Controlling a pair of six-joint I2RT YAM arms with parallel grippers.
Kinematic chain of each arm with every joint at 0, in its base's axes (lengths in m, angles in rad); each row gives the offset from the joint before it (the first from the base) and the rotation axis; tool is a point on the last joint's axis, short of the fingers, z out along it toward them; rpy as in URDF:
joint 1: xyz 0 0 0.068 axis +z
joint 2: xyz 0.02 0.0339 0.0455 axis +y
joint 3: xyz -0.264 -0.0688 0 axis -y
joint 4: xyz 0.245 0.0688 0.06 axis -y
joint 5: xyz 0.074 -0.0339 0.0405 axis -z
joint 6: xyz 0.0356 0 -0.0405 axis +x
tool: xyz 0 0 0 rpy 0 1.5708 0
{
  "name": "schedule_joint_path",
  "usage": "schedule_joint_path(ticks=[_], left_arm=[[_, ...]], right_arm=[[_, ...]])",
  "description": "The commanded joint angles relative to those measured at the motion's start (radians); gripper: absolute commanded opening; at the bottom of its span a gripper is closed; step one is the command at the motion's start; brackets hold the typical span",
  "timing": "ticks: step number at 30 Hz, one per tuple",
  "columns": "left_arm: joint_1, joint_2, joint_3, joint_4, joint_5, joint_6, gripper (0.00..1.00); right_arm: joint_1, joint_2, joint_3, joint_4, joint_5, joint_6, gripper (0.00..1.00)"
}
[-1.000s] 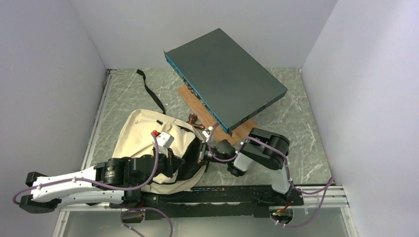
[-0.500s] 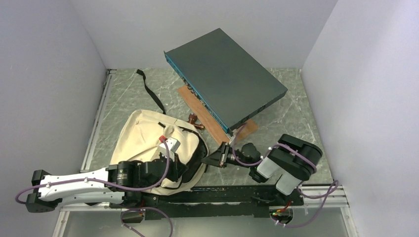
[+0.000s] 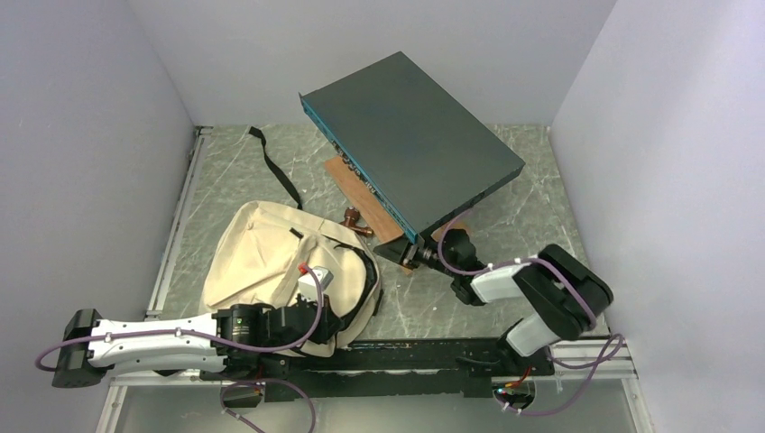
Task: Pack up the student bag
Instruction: Zip the student bag at the center of the board.
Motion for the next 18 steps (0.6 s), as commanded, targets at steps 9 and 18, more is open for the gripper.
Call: schedule_joint_path(ticks=[9, 18], left_arm=[[-0.003, 0.018, -0.033, 0.076, 0.078, -0.010, 0.00], [0.015, 0.087, 0.030, 0.137, 0.130, 0.069, 0.41]], right_arm=[[0.012, 0.209, 0.194, 0.058, -0.050, -0.014, 0.38], [0.036, 0.296, 0.215, 0.122, -0.061, 0.040, 0.39]])
